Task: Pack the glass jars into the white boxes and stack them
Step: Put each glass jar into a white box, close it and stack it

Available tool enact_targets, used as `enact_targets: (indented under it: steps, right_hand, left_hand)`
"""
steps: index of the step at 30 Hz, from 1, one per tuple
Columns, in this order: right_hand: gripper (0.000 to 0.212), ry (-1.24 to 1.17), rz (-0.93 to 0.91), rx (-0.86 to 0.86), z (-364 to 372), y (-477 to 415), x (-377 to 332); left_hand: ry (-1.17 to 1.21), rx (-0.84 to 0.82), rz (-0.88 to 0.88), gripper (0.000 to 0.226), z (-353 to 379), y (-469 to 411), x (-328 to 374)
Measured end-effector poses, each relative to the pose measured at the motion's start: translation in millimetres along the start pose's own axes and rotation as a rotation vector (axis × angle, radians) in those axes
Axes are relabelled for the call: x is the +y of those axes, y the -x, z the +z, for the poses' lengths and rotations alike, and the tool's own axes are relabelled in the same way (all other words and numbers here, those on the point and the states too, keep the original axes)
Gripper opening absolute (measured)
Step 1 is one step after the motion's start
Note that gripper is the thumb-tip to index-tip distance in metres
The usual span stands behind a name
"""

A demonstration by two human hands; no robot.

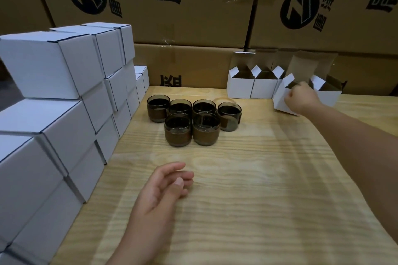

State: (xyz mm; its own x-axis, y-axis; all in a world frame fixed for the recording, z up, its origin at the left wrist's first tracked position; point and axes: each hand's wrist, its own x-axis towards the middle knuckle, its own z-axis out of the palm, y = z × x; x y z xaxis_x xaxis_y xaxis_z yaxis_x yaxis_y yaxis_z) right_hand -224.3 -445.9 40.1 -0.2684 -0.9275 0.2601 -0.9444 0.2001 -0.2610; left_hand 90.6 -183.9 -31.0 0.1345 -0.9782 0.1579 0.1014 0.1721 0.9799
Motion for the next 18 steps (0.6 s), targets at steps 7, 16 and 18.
enact_targets:
  steps: [7,16,18]
  right_hand:
    - [0.02,-0.149,-0.239,0.316,-8.3,88.2,-28.3]
    - [0.011,-0.259,-0.691,0.49,-25.9,269.5,-93.8]
    - [0.018,-0.277,-0.731,0.476,-26.2,299.5,-111.1]
  left_hand:
    - [-0.006,0.007,-0.037,0.024,2.7,3.8,10.3]
    - [-0.009,-0.045,-0.002,0.034,3.7,5.8,16.4]
    - [-0.011,-0.081,0.019,0.059,3.0,6.8,16.1]
